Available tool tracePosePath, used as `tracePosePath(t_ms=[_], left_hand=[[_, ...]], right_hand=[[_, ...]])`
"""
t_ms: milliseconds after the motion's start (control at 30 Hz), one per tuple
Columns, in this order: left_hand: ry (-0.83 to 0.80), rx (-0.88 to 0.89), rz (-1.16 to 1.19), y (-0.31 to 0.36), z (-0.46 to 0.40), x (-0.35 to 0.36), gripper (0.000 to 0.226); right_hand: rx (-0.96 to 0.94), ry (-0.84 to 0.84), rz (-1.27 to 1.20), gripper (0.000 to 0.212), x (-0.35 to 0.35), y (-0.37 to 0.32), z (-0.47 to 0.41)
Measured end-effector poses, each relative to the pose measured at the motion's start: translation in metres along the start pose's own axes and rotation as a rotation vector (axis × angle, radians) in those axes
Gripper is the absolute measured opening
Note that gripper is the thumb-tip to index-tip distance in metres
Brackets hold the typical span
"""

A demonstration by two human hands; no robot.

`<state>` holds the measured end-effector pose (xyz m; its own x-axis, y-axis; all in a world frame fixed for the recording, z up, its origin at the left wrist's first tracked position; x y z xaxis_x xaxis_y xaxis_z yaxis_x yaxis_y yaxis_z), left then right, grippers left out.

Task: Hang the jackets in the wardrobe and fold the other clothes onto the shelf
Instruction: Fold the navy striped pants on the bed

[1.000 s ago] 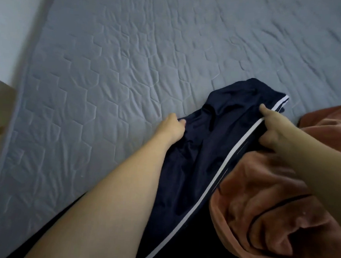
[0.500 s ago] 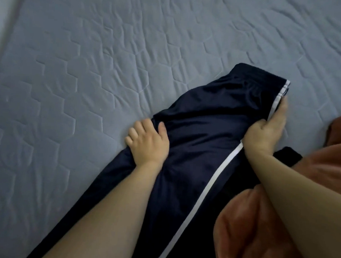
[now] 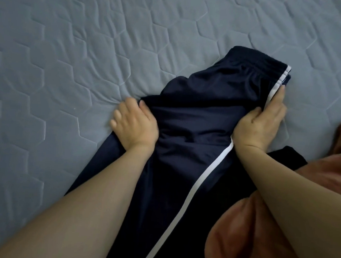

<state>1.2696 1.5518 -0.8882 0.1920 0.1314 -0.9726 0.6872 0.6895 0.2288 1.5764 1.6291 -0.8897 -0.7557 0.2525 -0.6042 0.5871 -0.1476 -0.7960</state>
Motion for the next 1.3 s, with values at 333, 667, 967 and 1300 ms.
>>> tracePosePath(t_ms=[333,667,967,1300], left_hand=[[-0.066,0.185,-0.184,-0.080,0.066,-0.017,0.062],[-0.470,0.180,-0.030,-0.243,0.124,-0.070,0.035],[-0.767,0.056,0.024,-0.446,0.240,-0.123,0.039],[-0.871,-0.133,0.250,-0.548,0.268,-0.143,0.039]], right_hand=[[0.027,-0.093,-0.067,0.076,-0.007,-0.008,0.006],[-0.024,-0.334,-0.099,0.084,-0.010,-0.095,0.273],[0.625,-0.376,-0.444,0.072,-0.018,-0.065,0.539],[0.611,-0.566,-0.193,0.060,0.005,-0.079,0.672]])
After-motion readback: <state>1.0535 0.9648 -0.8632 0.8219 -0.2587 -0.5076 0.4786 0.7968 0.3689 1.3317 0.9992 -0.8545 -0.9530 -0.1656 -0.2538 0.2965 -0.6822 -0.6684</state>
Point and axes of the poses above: each hand's wrist, its own z-axis away from the middle knuckle, its own x-axis out of the palm, y = z × x, the point moved 8 cm from there along -z, towards the middle knuckle, and after that the axes turned 10 degrees about -y, right-handed, at the moved point
